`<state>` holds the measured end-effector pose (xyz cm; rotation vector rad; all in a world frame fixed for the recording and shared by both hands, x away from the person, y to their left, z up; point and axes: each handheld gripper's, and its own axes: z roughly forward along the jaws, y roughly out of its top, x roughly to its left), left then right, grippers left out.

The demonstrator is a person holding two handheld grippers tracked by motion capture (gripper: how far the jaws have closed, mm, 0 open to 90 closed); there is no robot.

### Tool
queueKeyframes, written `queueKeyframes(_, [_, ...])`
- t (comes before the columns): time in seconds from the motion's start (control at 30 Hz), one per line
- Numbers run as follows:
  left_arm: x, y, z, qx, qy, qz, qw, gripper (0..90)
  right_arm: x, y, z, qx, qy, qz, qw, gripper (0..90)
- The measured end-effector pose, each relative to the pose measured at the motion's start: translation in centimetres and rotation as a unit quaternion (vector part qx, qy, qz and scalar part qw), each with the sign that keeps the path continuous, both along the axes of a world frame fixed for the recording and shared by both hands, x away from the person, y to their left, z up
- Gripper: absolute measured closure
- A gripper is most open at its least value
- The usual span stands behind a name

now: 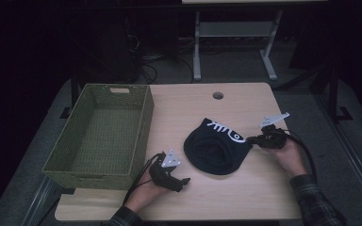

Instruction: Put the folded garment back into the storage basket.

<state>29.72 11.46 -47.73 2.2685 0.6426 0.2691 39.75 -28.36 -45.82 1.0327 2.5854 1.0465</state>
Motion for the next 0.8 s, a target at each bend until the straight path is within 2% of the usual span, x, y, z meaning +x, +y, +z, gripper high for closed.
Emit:
queueKeyframes(0.03, [0.0,0.0,0.0,0.000,0.000,0.000,1.0000,12.2,-0.2,0.0,-0.1,-0.001,-0.005,0.005,1.0000,90.0])
queueKeyframes(0.1, [0.0,0.0,0.0,0.000,0.001,0.000,1.0000,12.2,-0.8,0.1,-0.1,0.001,0.001,0.004,1.0000,90.0])
queueKeyframes(0.43, [0.0,0.0,0.0,-0.001,0.000,0.000,1.0000,12.2,-3.2,0.6,-0.1,0.001,0.002,0.025,0.9997,90.0])
queueKeyframes(0.7, [0.0,0.0,0.0,0.002,0.000,-0.002,1.0000,12.2,-5.2,0.8,-0.2,-0.001,0.011,0.028,0.9995,90.0])
queueKeyframes(0.8, [0.0,0.0,0.0,0.003,0.000,-0.002,1.0000,12.2,-5.4,0.7,-0.1,-0.001,0.005,0.026,0.9997,90.0])
